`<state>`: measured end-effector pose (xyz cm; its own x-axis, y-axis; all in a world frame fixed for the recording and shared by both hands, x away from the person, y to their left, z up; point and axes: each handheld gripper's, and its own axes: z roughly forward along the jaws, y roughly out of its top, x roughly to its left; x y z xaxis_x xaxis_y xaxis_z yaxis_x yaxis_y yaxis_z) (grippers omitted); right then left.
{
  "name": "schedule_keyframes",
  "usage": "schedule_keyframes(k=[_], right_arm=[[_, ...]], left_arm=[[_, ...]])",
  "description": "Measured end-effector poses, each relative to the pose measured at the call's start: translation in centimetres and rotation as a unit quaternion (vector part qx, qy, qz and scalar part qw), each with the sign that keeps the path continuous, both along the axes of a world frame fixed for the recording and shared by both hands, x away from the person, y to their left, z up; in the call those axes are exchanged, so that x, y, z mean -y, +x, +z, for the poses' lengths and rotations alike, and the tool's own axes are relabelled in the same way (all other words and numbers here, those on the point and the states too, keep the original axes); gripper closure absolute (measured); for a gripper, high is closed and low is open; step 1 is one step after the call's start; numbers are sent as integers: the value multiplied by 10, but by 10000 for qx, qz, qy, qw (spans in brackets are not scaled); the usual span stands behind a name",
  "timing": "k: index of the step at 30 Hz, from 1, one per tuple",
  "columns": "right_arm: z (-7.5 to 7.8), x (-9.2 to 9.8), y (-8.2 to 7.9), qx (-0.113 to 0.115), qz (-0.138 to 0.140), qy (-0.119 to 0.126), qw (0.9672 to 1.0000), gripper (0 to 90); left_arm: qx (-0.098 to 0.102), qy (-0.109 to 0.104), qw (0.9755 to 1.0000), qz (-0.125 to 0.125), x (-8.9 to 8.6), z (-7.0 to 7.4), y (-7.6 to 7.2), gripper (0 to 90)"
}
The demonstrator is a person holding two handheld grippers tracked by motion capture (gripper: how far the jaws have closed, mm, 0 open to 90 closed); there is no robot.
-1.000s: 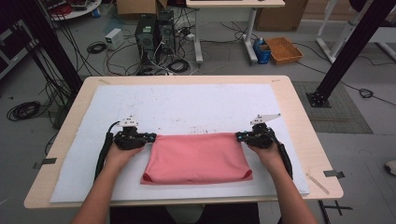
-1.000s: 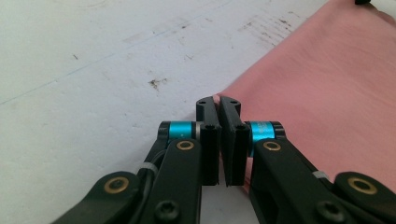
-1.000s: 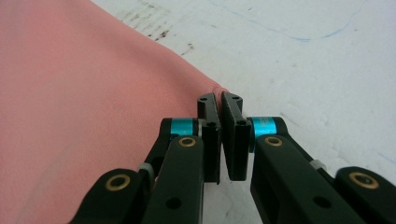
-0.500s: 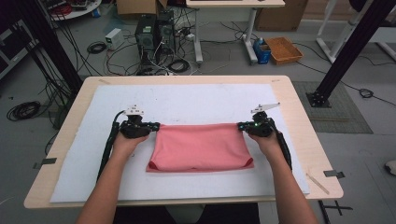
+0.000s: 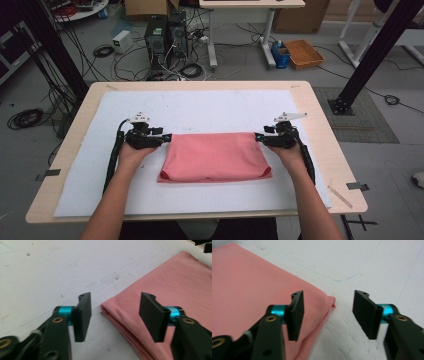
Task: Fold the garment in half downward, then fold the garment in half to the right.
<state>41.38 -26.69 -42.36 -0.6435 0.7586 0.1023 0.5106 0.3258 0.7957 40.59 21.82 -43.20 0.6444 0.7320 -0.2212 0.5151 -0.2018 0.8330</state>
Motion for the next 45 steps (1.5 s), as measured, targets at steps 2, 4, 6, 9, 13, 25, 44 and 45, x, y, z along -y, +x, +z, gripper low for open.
schedule_keyframes(k=[2,4,6,9,13,25,44,45], right_arm=[[2,4,-8,73,29,67,9999,368],[3,7,-16,190,71,91,9998,329],[5,10,-24,256,71,118,9996,293],[8,14,-34,316,124,298,9990,226],[7,17,-48,414,275,508,9975,210],[17,10,-52,631,391,744,9945,203],[20,22,-47,635,249,874,9938,202],[20,21,-46,611,248,889,9939,203]], left_arm=[[172,-113,9998,-68,-2,4,-10,373],[261,-70,9996,-69,-1,8,-18,328],[301,-49,9995,-130,0,10,-25,312],[326,-90,9993,-166,1,16,-35,259],[499,-103,9985,-207,-1,21,-51,237],[574,-328,9963,-557,-4,20,-68,178],[295,-43,9992,-257,-2,14,-77,178],[257,20,9993,-265,-2,12,-79,178]])
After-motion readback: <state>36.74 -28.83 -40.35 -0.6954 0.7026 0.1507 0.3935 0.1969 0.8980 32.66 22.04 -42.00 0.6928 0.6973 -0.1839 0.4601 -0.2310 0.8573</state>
